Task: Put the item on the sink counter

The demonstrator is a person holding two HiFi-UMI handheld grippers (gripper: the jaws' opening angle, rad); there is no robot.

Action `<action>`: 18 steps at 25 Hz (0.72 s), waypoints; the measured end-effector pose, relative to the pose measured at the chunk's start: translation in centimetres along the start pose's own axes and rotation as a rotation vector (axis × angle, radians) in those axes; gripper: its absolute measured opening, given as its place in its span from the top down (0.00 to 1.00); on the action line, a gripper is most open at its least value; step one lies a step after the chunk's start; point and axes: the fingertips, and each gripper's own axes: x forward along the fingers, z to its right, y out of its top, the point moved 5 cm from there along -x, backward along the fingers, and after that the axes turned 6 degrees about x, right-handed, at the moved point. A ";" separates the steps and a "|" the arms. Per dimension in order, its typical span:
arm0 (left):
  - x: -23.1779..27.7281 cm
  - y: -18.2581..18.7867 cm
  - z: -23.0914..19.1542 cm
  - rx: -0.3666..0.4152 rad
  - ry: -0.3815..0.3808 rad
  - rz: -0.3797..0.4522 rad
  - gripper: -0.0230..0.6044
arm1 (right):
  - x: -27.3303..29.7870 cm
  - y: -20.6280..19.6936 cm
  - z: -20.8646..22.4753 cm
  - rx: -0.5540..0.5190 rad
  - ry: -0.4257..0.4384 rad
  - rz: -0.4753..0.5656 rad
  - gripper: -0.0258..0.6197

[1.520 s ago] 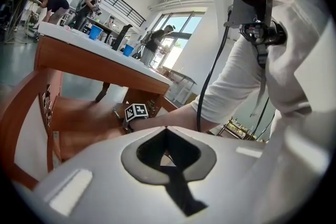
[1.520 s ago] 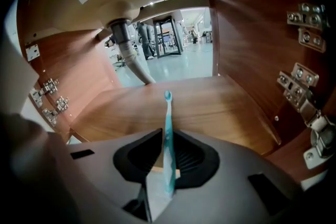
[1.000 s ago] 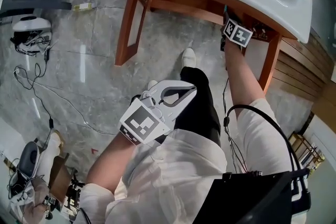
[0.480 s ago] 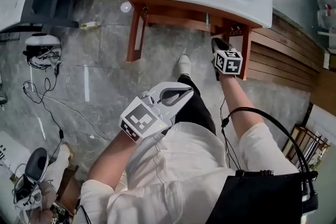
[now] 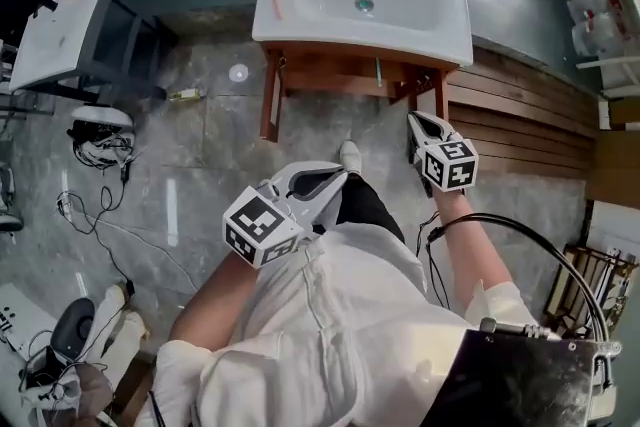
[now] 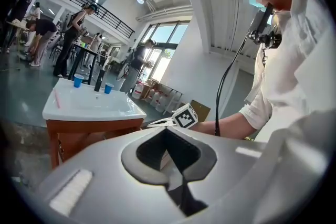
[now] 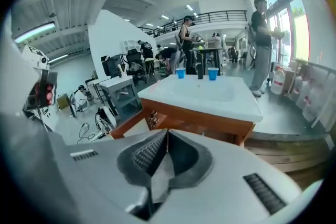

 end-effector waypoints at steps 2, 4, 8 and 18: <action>-0.9 0.6 -0.1 0.004 0.005 0.003 0.96 | -1.1 1.9 -0.3 0.000 -0.003 0.037 0.94; -1.1 0.9 -0.4 0.007 0.015 0.000 0.96 | -1.9 3.6 0.2 -0.009 -0.014 0.068 0.94; -1.0 1.9 -1.4 0.006 0.061 0.001 0.96 | -1.7 6.4 2.4 -0.059 -0.017 0.091 0.94; 4.2 6.6 -6.7 -0.026 0.211 0.016 0.96 | 6.7 18.0 10.7 -0.248 0.078 0.081 0.85</action>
